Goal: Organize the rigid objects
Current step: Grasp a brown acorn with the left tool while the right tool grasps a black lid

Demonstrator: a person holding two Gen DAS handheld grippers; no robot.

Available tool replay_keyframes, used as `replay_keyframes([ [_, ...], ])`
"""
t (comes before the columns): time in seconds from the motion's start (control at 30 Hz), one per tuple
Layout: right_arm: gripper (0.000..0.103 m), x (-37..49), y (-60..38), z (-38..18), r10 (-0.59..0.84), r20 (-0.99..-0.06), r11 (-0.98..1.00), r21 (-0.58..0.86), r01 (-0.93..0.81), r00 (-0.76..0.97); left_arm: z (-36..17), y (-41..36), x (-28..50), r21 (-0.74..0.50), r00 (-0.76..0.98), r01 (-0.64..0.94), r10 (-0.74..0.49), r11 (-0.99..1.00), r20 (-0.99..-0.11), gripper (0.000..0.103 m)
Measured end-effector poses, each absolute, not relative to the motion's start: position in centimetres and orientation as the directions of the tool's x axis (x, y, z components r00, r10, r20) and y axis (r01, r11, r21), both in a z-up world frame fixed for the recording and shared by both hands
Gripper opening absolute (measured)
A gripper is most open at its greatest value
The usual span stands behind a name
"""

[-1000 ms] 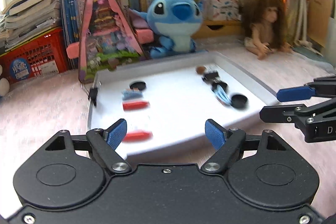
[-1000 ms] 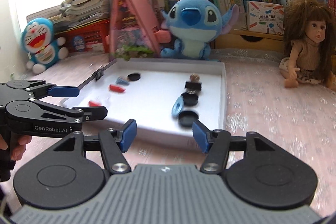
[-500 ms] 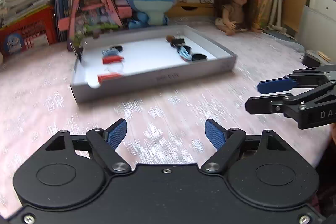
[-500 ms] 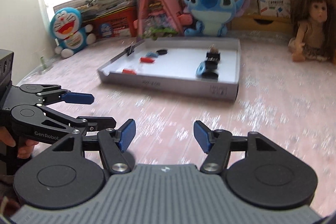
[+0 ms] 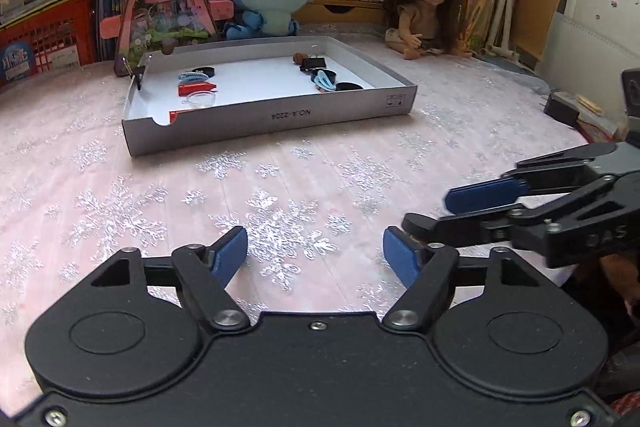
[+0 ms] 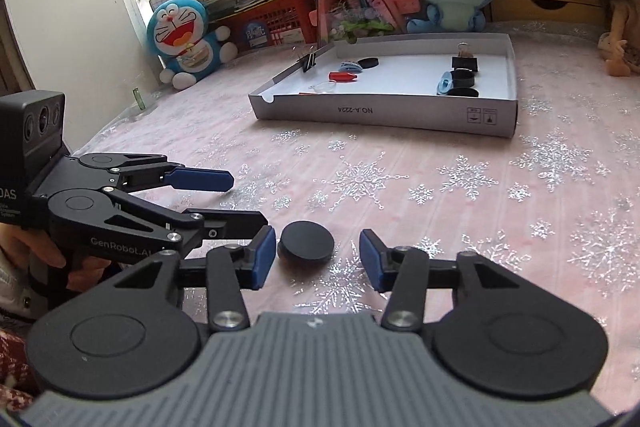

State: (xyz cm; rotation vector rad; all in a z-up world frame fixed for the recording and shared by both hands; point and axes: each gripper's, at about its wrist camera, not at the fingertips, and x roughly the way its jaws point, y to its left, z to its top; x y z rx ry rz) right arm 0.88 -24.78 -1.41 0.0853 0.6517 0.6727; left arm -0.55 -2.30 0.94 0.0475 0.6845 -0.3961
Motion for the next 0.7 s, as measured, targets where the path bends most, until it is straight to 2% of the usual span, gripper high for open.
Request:
replay_keyframes([
  [0.1,0.041,1.3,-24.7,-1.5,0.609,-0.532,0.784,0.29,-0.549,0.588,0.8,-2.5,-0.8,-0.077,0.7,0.379,-0.341,0.922,-0.627,0.064],
  [0.2,0.038,1.3,-24.6,-1.5,0.605,-0.531,0.787,0.287,-0.546,0.593,0.8,-2.6,-1.0,-0.076,0.697,0.388,-0.347,0.918,-0.628,0.058],
  [0.53,0.038,1.6,-24.8,-0.8,0.553,-0.504,0.827,0.232,-0.512,0.663,0.8,-4.4,-2.2,-0.057,0.684,0.468,-0.402,0.882,-0.609,0.055],
  [0.7,0.039,1.9,-25.2,-0.4,0.509,-0.487,0.857,0.204,-0.474,0.71,0.8,-5.5,-2.2,-0.062,0.674,0.493,-0.427,0.868,-0.603,0.049],
])
